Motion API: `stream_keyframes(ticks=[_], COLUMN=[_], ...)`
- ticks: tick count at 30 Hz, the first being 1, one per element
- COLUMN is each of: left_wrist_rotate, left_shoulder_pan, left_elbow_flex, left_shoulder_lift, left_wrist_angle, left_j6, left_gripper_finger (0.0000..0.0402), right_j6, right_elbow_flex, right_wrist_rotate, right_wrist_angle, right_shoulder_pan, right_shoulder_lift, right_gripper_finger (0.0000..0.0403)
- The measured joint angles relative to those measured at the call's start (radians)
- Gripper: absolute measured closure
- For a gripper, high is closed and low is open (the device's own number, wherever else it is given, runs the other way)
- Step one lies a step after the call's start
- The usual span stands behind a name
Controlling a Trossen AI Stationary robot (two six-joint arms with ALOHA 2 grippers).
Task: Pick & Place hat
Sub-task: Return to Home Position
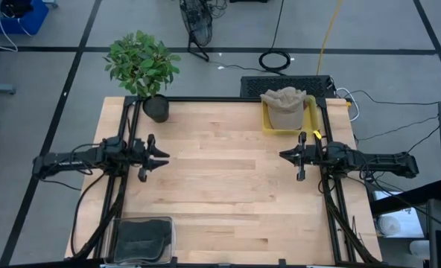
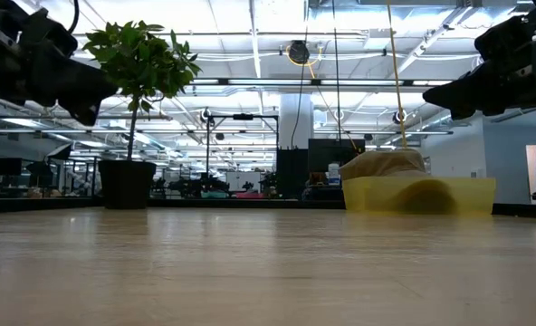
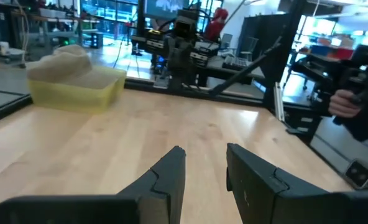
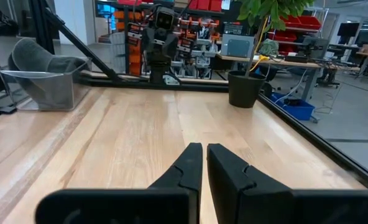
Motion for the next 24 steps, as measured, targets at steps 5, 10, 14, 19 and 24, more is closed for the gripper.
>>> stream_keyframes(ticks=[5,10,14,19,24], left_wrist_rotate=[-0.086,-0.187,-0.191,-0.193,-0.196], left_shoulder_pan=[-0.042,-0.064,-0.064,-0.064,-0.064], left_elbow_flex=[0.0,0.0,0.0,0.0,0.0], left_shoulder_lift=[0.0,0.0,0.0,0.0,0.0], left_wrist_angle=[-0.013,-0.029,-0.03,-0.03,-0.031], left_j6=[0.067,0.106,0.152,0.172,0.175], left_gripper_finger=[0.0282,0.0282,0.0282,0.0282,0.0282], right_j6=[-0.001,0.004,0.026,0.028,-0.001], right_elbow_flex=[0.0,0.0,0.0,0.0,0.0], right_wrist_rotate=[0.0,0.0,0.001,0.001,0.002], right_wrist_angle=[0.0,0.001,0.012,0.015,0.017], right_shoulder_pan=[0.0,0.0,0.0,0.0,0.0], right_shoulder_lift=[0.0,0.0,0.0,0.0,0.0], right_gripper_finger=[0.0387,0.0387,0.0387,0.0387,0.0387])
